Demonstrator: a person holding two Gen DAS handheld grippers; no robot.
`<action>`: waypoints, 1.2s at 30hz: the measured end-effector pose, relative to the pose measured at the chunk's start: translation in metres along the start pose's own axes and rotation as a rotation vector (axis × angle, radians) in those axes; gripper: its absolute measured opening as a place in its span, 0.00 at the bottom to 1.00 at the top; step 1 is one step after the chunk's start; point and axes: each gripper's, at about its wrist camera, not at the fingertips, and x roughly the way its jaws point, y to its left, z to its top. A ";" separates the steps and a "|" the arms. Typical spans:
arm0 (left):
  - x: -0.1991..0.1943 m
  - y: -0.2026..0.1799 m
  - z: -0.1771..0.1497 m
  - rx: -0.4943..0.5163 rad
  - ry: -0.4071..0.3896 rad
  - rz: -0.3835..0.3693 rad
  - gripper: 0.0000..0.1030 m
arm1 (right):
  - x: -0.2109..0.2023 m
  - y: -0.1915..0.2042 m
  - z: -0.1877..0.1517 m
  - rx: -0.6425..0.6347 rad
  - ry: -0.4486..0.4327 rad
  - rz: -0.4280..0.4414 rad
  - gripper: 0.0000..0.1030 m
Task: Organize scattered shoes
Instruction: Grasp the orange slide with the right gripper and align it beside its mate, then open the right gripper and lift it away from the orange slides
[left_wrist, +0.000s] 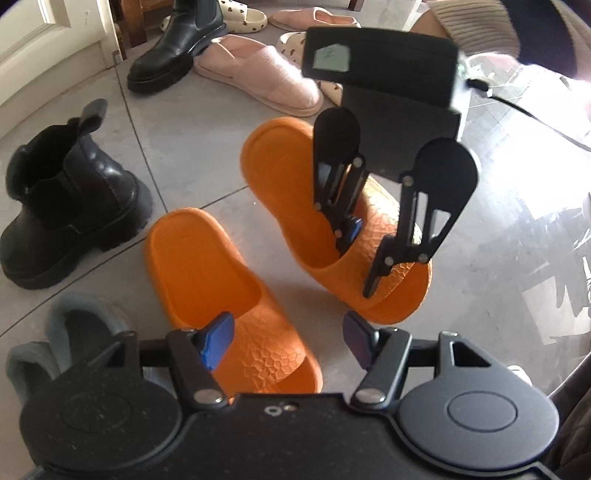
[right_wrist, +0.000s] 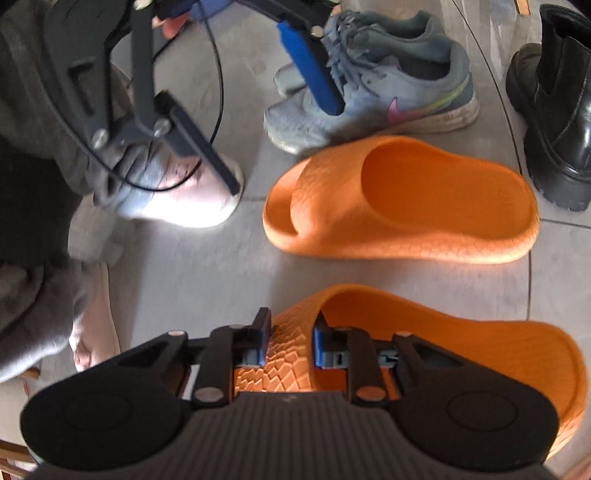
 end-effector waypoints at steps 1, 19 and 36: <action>-0.001 0.002 -0.002 -0.007 0.001 0.003 0.63 | 0.003 -0.001 0.002 -0.002 -0.006 0.006 0.24; -0.004 0.013 -0.009 -0.067 0.004 0.025 0.63 | 0.017 -0.006 0.000 0.062 -0.135 0.014 0.40; -0.021 -0.002 -0.035 -0.127 0.000 0.192 0.63 | -0.015 0.084 -0.008 0.208 -0.233 -0.538 0.81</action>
